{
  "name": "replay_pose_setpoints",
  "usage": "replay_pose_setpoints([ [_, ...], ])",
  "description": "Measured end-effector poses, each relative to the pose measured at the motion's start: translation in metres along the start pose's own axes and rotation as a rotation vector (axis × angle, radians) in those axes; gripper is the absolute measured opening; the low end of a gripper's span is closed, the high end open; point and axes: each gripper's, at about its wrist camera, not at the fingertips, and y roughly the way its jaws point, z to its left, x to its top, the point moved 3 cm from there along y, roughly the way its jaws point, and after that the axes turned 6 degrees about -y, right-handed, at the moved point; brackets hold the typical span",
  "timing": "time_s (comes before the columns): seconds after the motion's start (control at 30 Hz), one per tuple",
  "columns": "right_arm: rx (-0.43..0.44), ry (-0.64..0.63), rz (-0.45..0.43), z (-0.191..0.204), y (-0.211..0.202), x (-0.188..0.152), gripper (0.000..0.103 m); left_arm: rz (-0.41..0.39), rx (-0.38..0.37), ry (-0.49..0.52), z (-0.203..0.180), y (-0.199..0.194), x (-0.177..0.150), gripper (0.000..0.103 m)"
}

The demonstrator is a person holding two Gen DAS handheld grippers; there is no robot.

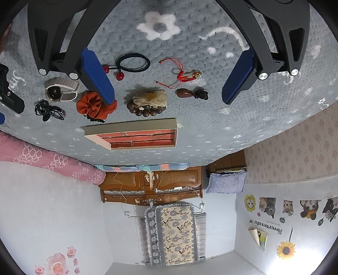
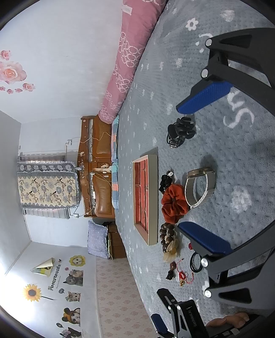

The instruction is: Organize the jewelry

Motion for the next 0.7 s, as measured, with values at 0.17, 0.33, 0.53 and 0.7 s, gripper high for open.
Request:
replay_pose_setpoints([
  [0.17,0.000,0.000,-0.003,0.0002,-0.0037,0.0046,0.099,-0.007,0.000,0.004,-0.0005,-0.0041,0.0008,0.098],
  [0.33,-0.001,0.000,-0.006,0.0001,-0.0042,0.0040,0.099,-0.008,-0.001,0.001,-0.0002,-0.0047,0.0004,0.098],
  [0.53,-0.001,-0.001,-0.009,0.0003,-0.0044,0.0036,0.099,-0.008,-0.001,0.002,-0.0003,-0.0046,0.0003,0.098],
  [0.7,-0.001,-0.001,-0.010,-0.0023,-0.0039,0.0041,0.099,-0.008,-0.001,0.003,-0.0001,-0.0043,0.0002,0.098],
])
